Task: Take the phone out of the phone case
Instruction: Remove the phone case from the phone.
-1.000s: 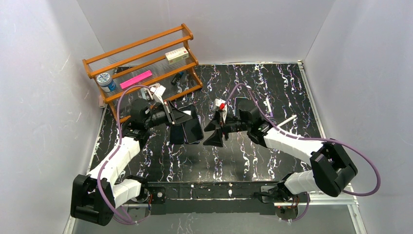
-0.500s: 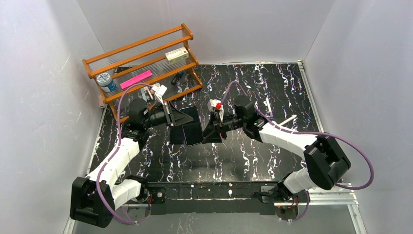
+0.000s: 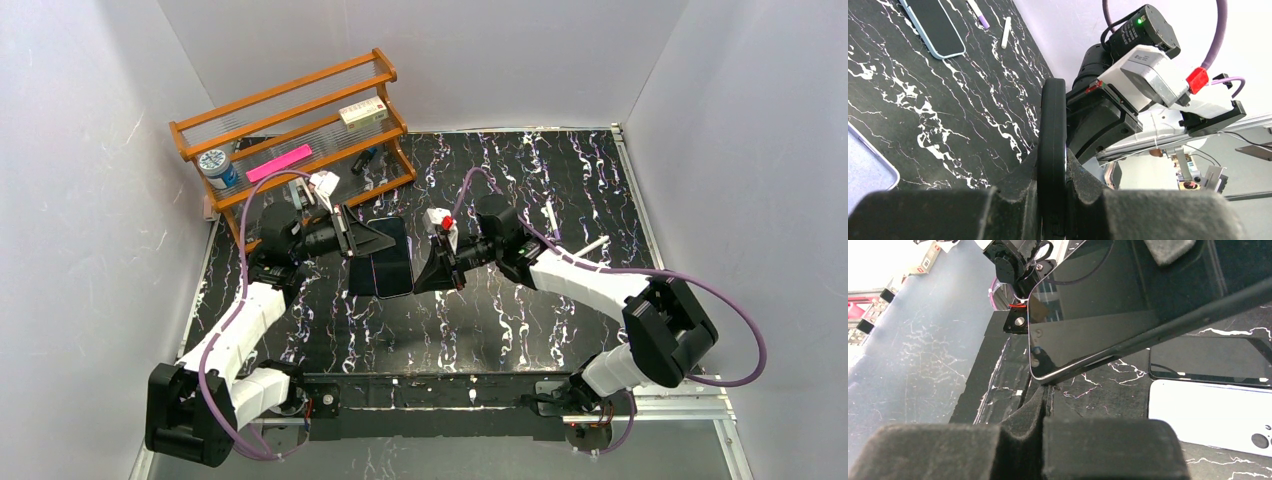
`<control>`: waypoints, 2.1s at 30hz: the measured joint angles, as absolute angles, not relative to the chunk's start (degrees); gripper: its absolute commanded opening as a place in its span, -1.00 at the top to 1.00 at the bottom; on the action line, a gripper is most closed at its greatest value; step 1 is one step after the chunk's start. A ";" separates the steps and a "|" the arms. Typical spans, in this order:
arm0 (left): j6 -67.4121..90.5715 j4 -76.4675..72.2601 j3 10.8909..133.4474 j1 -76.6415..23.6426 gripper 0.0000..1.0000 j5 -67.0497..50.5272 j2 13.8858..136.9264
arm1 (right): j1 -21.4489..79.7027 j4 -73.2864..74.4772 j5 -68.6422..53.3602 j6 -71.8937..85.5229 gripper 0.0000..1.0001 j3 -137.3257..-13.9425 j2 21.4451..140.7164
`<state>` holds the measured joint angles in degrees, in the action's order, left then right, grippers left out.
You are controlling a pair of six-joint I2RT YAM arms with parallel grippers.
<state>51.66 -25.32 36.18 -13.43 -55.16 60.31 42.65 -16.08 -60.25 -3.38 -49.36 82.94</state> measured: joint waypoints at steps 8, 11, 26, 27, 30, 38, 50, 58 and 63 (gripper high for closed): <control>52.73 -25.71 36.18 -13.37 1.00 -55.16 59.88 | 43.29 -14.96 -59.24 -5.67 0.02 -50.11 82.98; 52.27 -25.76 36.16 -13.47 1.00 -55.16 59.07 | 43.42 -16.29 -56.53 -4.71 -0.25 -49.47 82.76; 48.82 -26.26 36.16 -13.63 1.00 -55.22 57.67 | 43.55 -22.20 -57.63 -0.10 -0.18 -45.95 78.61; 48.62 -26.41 36.16 -13.63 1.00 -55.29 57.52 | 43.59 -22.72 -58.06 0.30 -0.17 -45.95 78.81; 48.40 -26.89 36.16 -13.63 1.00 -55.53 57.32 | 43.59 -23.64 -59.07 1.43 -0.14 -45.95 79.31; 48.56 -28.29 36.16 -14.22 1.00 -56.07 57.32 | 43.90 -25.06 -60.27 3.16 0.08 -46.89 81.06; 49.10 -30.20 36.16 -14.87 1.00 -57.43 57.30 | 43.90 -25.26 -62.06 4.25 0.83 -48.23 82.46; 52.47 -31.42 36.03 -16.49 1.00 -55.66 57.87 | 43.72 -24.56 -63.86 2.26 0.97 -48.64 82.61; 54.83 -32.45 35.70 -17.72 1.00 -53.95 59.05 | 43.46 -20.36 -64.77 -1.37 0.97 -49.80 82.61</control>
<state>54.83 -32.45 35.70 -17.72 -53.95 59.05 43.46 -20.36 -64.77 -1.37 -49.80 82.61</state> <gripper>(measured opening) 0.128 0.325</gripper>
